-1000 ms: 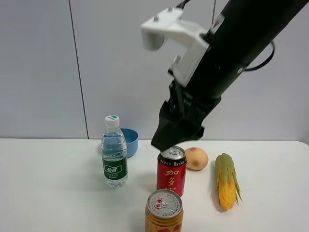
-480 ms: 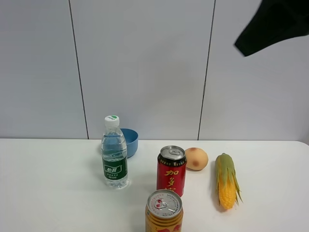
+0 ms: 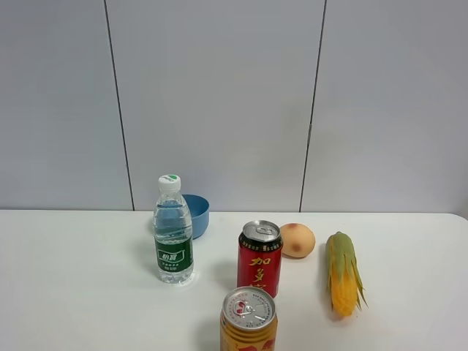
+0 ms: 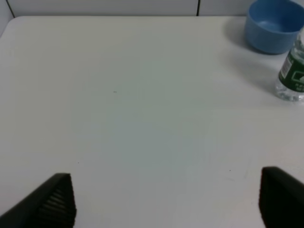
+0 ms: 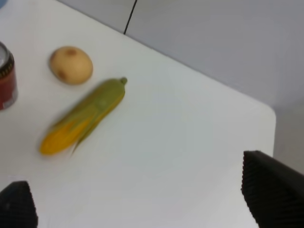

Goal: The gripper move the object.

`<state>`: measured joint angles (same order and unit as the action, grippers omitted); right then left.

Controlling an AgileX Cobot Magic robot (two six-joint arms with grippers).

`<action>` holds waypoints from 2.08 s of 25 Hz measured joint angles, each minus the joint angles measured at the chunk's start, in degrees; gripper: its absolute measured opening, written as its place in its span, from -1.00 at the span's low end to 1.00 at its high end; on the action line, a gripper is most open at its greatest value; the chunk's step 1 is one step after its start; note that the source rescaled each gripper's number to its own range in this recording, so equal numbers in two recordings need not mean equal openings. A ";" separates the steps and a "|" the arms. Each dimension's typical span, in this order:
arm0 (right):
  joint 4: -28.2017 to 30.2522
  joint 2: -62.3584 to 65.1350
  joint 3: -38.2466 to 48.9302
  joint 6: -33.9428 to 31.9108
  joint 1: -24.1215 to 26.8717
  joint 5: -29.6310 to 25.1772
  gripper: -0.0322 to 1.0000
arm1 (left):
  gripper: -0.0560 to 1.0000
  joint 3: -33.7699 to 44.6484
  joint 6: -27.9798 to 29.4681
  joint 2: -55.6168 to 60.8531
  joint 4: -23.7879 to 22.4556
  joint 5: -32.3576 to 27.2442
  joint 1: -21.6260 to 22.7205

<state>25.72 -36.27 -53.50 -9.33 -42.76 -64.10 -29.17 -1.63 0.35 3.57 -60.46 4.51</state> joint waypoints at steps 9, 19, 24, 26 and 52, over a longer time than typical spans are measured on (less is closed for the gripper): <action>-3.96 14.65 11.48 -7.38 19.54 -0.19 0.21 | 1.00 0.00 -0.06 0.00 0.00 0.00 0.00; -10.99 28.14 21.55 -5.11 41.35 1.32 0.19 | 1.00 0.00 0.00 0.00 0.00 0.00 0.00; -15.45 35.36 25.62 -0.63 42.04 2.66 0.17 | 1.00 0.00 0.00 0.00 0.00 0.00 0.00; -16.42 36.34 25.62 0.80 42.04 3.06 0.17 | 1.00 0.00 0.00 0.00 0.00 0.00 0.00; -17.88 36.39 25.74 2.53 42.04 3.16 0.17 | 1.00 0.00 0.00 0.00 0.00 0.00 0.00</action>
<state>7.84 0.11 -27.77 -6.80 -0.72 -60.94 -29.17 -1.63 0.35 3.57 -60.46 4.51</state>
